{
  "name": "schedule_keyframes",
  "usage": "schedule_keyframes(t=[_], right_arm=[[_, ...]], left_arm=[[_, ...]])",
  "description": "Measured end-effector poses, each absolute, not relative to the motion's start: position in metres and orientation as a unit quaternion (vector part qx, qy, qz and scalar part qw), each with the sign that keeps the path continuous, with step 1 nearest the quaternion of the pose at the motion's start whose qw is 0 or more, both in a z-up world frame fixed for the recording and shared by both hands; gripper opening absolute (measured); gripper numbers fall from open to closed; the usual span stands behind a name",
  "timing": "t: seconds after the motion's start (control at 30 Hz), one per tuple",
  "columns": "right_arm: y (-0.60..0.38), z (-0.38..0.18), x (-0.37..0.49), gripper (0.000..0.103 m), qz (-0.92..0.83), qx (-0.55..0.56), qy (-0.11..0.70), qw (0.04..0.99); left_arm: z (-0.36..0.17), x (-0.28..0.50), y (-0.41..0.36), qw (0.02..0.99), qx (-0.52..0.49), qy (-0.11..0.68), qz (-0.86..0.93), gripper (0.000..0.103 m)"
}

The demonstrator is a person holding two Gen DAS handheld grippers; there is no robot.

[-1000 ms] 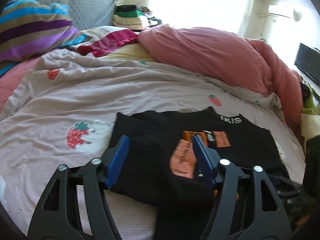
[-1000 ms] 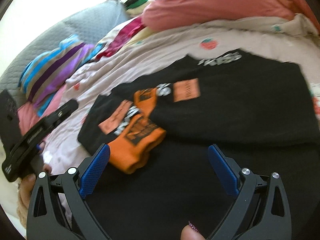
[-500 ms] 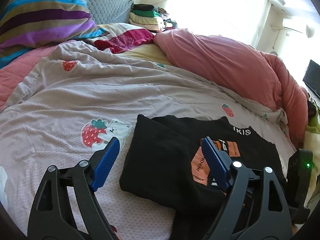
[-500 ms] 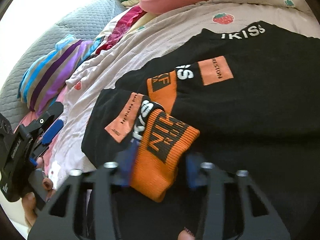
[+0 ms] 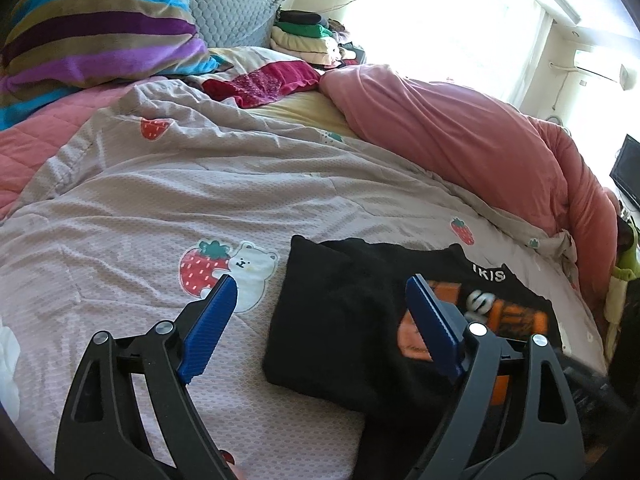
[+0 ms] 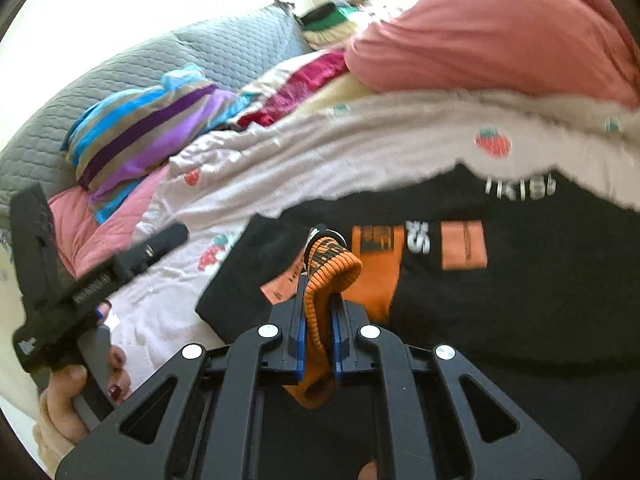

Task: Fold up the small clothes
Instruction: 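Lift the cuff with the right gripper and fold the shirt side inward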

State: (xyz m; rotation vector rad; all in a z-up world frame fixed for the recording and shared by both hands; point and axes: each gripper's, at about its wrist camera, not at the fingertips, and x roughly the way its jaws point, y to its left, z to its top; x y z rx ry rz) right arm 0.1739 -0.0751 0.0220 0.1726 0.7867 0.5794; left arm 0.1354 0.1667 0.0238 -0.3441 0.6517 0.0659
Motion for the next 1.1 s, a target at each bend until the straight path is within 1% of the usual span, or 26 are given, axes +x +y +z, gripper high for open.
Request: schedule_keyframes(t=[0.2, 0.47, 0.9, 1.1], right_arm=[[-0.089, 0.047, 0.181, 0.008, 0.272, 0.071, 0.342, 0.896], [-0.12, 0.064, 0.187, 0.008, 0.243, 0.06, 0.313, 0.916], [-0.172, 0.061, 0.197, 0.007, 0.18, 0.051, 0.301, 0.935], [-0.198, 0.055, 0.201, 0.007, 0.151, 0.055, 0.298, 0.941]], left_arm=[[0.023, 0.135, 0.171, 0.931, -0.177, 0.319, 0.032, 0.079], [0.023, 0.135, 0.17, 0.932, -0.172, 0.318, 0.027, 0.079], [0.022, 0.137, 0.159, 0.934, -0.156, 0.319, 0.019, 0.079], [0.03, 0.134, 0.145, 0.943, -0.147, 0.297, 0.002, 0.079]])
